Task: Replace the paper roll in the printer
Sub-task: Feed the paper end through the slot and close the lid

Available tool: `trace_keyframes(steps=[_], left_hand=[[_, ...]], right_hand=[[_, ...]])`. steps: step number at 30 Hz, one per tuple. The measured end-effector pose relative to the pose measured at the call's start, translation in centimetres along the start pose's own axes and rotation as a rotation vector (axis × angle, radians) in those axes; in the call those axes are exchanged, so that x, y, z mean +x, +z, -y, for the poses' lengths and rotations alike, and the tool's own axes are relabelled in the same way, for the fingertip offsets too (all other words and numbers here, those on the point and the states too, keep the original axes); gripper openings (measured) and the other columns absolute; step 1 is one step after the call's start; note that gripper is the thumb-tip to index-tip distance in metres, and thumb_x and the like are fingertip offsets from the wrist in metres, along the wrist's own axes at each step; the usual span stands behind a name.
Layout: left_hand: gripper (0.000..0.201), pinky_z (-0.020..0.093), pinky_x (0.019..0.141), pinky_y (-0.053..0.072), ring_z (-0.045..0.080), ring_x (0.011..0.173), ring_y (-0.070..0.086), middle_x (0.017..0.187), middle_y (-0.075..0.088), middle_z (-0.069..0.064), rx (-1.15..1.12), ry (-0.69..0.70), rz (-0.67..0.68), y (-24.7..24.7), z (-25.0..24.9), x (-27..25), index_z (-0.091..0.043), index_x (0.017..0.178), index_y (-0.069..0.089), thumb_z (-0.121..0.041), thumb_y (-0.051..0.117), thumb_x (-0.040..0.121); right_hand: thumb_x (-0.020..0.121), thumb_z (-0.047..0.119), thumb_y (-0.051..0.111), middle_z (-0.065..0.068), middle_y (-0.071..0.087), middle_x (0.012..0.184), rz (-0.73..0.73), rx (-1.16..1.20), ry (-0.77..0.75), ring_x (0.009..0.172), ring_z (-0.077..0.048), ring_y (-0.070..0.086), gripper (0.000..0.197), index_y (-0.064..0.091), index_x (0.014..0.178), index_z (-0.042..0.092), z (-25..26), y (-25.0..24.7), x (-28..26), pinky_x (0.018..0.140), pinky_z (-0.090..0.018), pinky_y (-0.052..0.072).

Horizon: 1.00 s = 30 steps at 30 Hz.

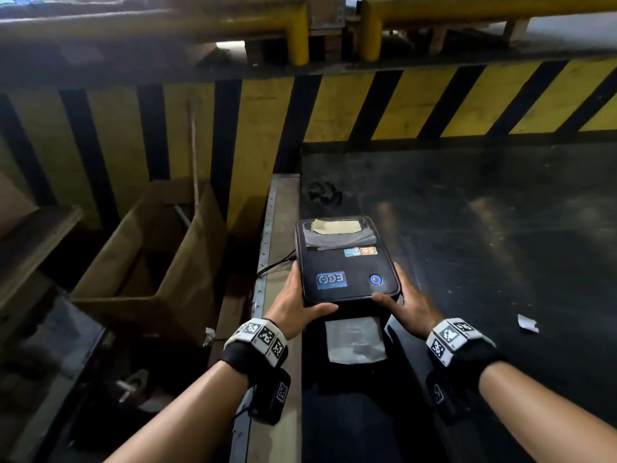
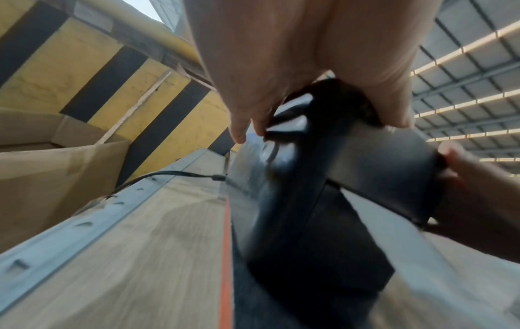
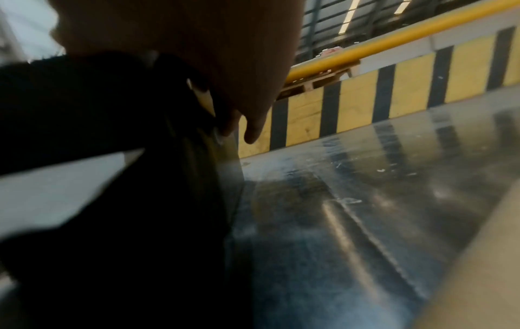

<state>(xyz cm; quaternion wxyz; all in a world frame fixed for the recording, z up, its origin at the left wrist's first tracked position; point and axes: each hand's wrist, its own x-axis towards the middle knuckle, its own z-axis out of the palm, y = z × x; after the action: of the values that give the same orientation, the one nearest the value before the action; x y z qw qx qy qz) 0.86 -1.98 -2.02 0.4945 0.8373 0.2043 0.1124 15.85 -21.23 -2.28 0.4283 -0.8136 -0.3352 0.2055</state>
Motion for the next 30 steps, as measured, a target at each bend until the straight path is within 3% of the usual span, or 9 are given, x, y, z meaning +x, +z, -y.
trace_keyframes(steps=[4, 7, 9, 12, 15, 19, 25, 28, 30], left_hand=[[0.087, 0.039, 0.112, 0.037, 0.009, 0.128, 0.043, 0.139, 0.046, -0.006, 0.036, -0.021, 0.05, 1.1, 2.2, -1.5, -0.026, 0.139, 0.029, -0.039, 0.075, 0.067], [0.088, 0.032, 0.111, 0.035, 0.005, 0.126, 0.041, 0.138, 0.044, -0.009, 0.041, -0.021, -0.002, 1.6, 2.7, -1.7, -0.03, 0.137, 0.032, -0.041, 0.079, 0.064], [0.091, 0.029, 0.109, 0.037, 0.006, 0.126, 0.043, 0.137, 0.046, -0.009, 0.013, -0.01, -0.04, 1.4, 2.2, -1.2, -0.029, 0.137, 0.034, -0.049, 0.079, 0.06], [0.088, 0.029, 0.106, 0.04, 0.007, 0.123, 0.049, 0.132, 0.05, -0.009, -0.022, 0.026, -0.069, 1.1, 1.0, -0.6, -0.031, 0.134, 0.035, -0.045, 0.081, 0.061], [0.089, 0.034, 0.105, 0.045, 0.006, 0.121, 0.053, 0.132, 0.054, -0.009, -0.057, 0.037, -0.077, 1.1, 0.8, -0.4, -0.034, 0.132, 0.033, -0.048, 0.08, 0.058], [0.088, 0.036, 0.104, 0.046, 0.005, 0.12, 0.055, 0.131, 0.056, -0.009, -0.066, 0.021, -0.077, 1.3, 1.0, -0.5, -0.037, 0.132, 0.032, -0.048, 0.08, 0.059], [0.085, 0.035, 0.106, 0.044, 0.005, 0.121, 0.053, 0.132, 0.054, -0.009, -0.063, 0.019, -0.074, 1.2, 0.8, -0.5, -0.048, 0.127, 0.029, -0.048, 0.08, 0.059], [0.088, 0.036, 0.106, 0.044, 0.005, 0.121, 0.054, 0.132, 0.055, -0.009, -0.068, 0.007, -0.069, 1.2, 0.9, -0.4, -0.046, 0.129, 0.029, -0.049, 0.08, 0.058], [0.09, 0.036, 0.106, 0.044, 0.005, 0.121, 0.053, 0.132, 0.054, -0.008, -0.068, 0.008, -0.068, 1.2, 1.0, -0.4, -0.042, 0.132, 0.029, -0.049, 0.08, 0.057]], right_hand=[[0.081, 0.042, 0.062, 0.011, 0.039, 0.135, 0.005, -0.004, -0.009, 0.124, -0.003, 0.034, 0.083, 0.014, 0.145, 0.02, -0.3, 0.1, -0.3, 0.097, -0.013, 0.023], [0.084, 0.029, 0.062, 0.017, 0.034, 0.124, -0.005, 0.004, 0.014, 0.116, 0.001, 0.033, 0.076, 0.016, 0.144, 0.02, -0.1, -0.1, -0.3, 0.086, -0.003, 0.021], [0.084, 0.029, 0.063, 0.018, 0.036, 0.122, -0.012, 0.002, 0.003, 0.114, 0.0, 0.035, 0.074, 0.019, 0.143, 0.02, 0.1, 0.0, -0.4, 0.081, 0.005, 0.023], [0.079, 0.036, 0.063, 0.02, 0.038, 0.122, -0.035, 0.037, -0.028, 0.115, -0.001, 0.038, 0.077, 0.022, 0.142, 0.021, 0.2, 0.2, -0.4, 0.076, 0.013, 0.02], [0.08, 0.034, 0.065, 0.022, 0.038, 0.123, -0.044, 0.052, -0.037, 0.116, 0.0, 0.039, 0.076, 0.022, 0.142, 0.023, 0.1, 0.3, -0.3, 0.079, 0.011, 0.022], [0.07, 0.052, 0.059, 0.02, 0.04, 0.124, -0.042, 0.043, -0.032, 0.115, 0.001, 0.039, 0.087, 0.02, 0.143, 0.026, 0.0, 0.4, -0.4, 0.087, -0.006, 0.026], [0.064, 0.064, 0.054, 0.018, 0.043, 0.124, -0.036, 0.039, -0.042, 0.113, 0.002, 0.041, 0.093, 0.019, 0.143, 0.028, 0.0, 0.3, -0.4, 0.085, -0.007, 0.027], [0.063, 0.064, 0.053, 0.018, 0.043, 0.124, -0.04, 0.035, -0.048, 0.113, 0.001, 0.041, 0.094, 0.019, 0.143, 0.027, -0.1, 0.4, -0.4, 0.085, -0.006, 0.026], [0.059, 0.069, 0.049, 0.018, 0.043, 0.125, -0.039, 0.04, -0.046, 0.114, 0.001, 0.041, 0.098, 0.018, 0.143, 0.028, -0.3, 0.4, -0.3, 0.091, -0.013, 0.028]])
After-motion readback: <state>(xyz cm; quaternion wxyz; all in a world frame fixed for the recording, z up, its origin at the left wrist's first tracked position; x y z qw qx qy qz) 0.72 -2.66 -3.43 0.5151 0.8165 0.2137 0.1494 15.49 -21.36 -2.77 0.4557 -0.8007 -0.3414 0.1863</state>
